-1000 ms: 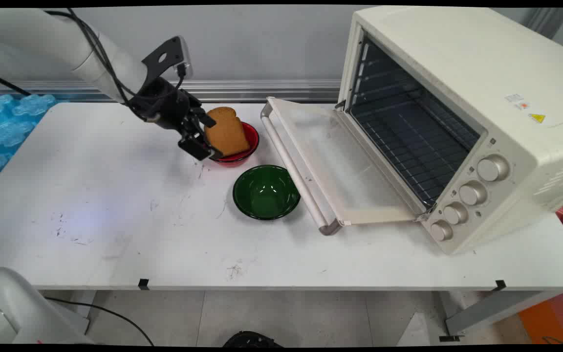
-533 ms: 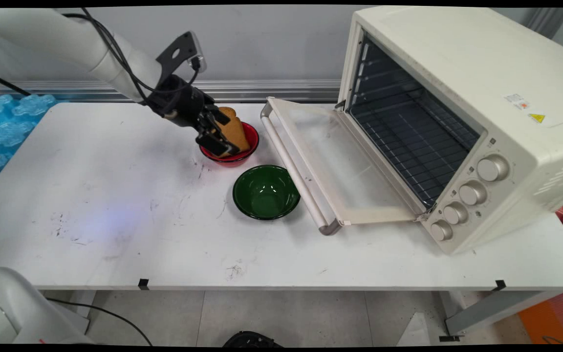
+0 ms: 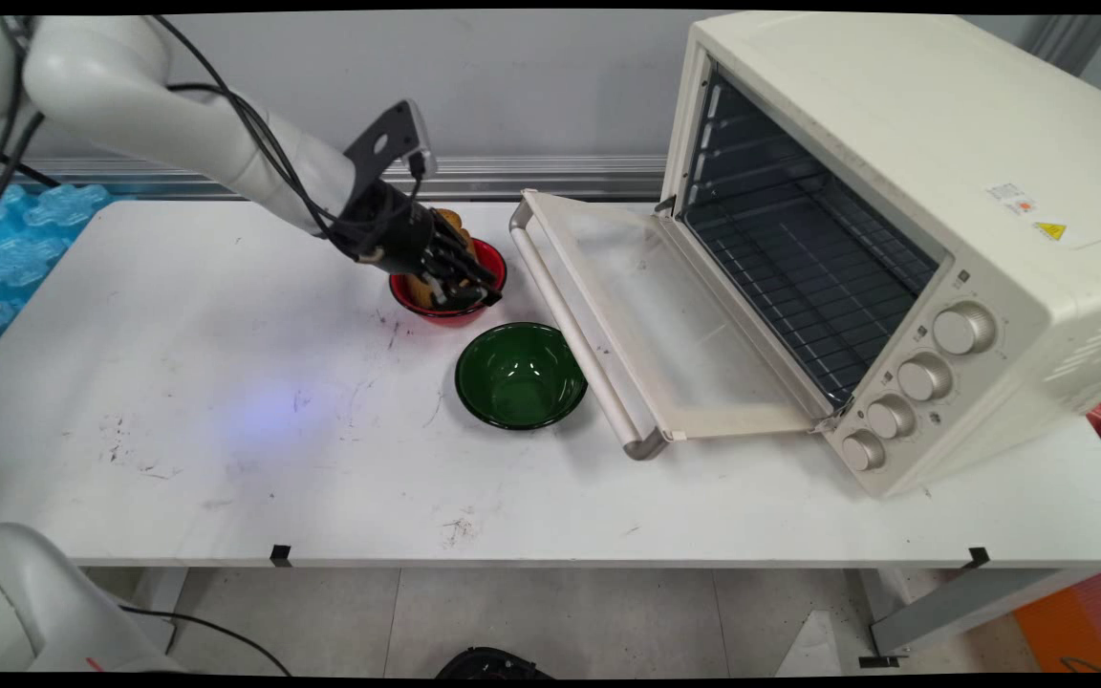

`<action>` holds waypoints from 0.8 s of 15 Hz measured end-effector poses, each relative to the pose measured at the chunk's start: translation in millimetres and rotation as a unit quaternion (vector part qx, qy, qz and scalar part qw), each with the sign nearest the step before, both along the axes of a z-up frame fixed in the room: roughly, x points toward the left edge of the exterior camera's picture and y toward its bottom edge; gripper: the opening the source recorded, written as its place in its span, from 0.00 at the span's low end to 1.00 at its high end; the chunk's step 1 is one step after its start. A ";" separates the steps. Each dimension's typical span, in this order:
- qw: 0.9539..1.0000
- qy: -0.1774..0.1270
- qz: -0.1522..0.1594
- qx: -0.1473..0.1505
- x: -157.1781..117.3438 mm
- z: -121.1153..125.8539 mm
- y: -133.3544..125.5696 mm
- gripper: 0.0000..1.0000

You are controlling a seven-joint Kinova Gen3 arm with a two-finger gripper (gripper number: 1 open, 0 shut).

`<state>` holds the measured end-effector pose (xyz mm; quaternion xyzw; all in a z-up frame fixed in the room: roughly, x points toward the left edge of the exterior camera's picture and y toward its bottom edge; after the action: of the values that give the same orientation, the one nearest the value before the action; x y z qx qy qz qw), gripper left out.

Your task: Close the oven

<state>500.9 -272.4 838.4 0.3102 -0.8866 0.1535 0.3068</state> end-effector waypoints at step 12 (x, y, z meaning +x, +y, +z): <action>1.000 0.019 -0.015 -0.019 -18.0 -45.6 -16.4 0.00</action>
<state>483.0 -288.8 792.7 0.2939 -0.8820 0.1595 0.3321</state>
